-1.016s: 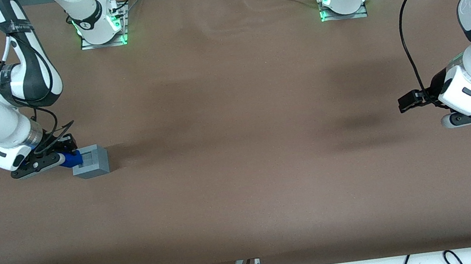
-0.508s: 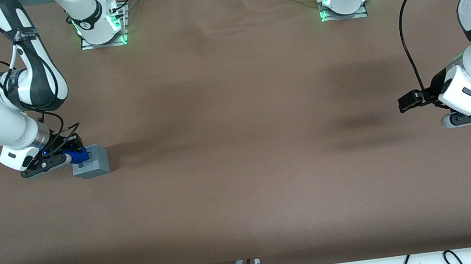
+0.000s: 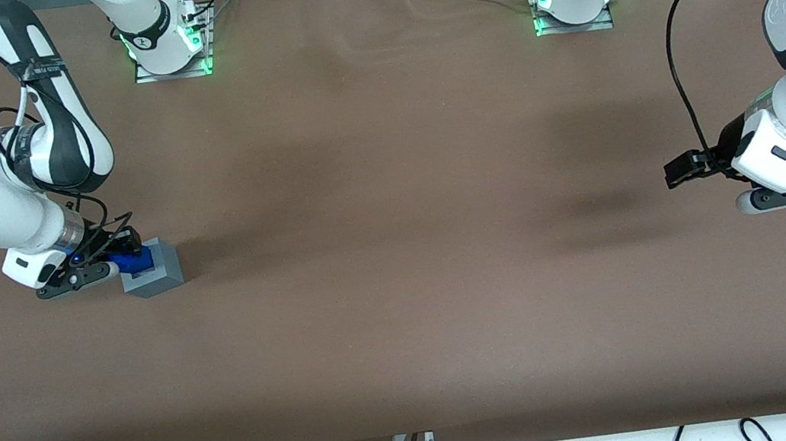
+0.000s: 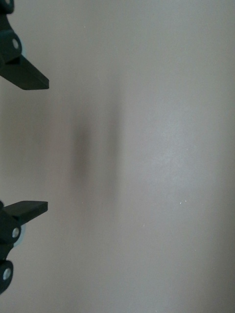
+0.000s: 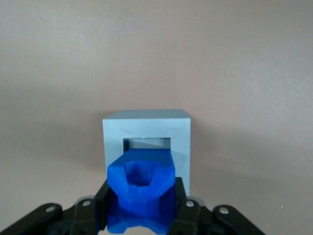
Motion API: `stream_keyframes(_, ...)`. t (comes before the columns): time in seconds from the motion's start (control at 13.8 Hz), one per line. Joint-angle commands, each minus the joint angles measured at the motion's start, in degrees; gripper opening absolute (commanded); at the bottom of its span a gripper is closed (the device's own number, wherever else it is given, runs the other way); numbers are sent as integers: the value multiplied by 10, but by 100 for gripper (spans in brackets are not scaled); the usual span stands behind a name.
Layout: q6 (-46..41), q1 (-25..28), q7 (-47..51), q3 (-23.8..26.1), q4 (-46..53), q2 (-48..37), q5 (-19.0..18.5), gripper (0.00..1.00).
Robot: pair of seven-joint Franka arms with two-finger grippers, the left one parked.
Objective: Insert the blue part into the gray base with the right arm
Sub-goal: 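Lower the blue block into the gray base and open the right gripper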
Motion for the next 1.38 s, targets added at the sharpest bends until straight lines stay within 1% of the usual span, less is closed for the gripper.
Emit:
stream_keyframes(0.0,7,-7,-3,1,14,15,10,11)
stream_keyframes(0.22,19,-6,-2,1,16,28,11,12)
stream_keyframes(0.51,46,-6,-3,2,15,52,13,21)
stream_keyframes(0.58,48,-6,-3,2,16,53,20,30)
stream_keyframes(0.65,50,-5,-3,2,16,55,24,47)
stream_keyframes(0.73,51,-5,-3,3,17,55,28,75)
stream_keyframes(0.8,51,-5,-2,3,17,55,34,99)
stream_keyframes(1.02,37,-1,14,3,42,44,35,99)
stream_keyframes(1.16,-15,2,26,4,69,24,34,99)
stream_keyframes(1.31,-98,2,40,3,121,10,32,99)
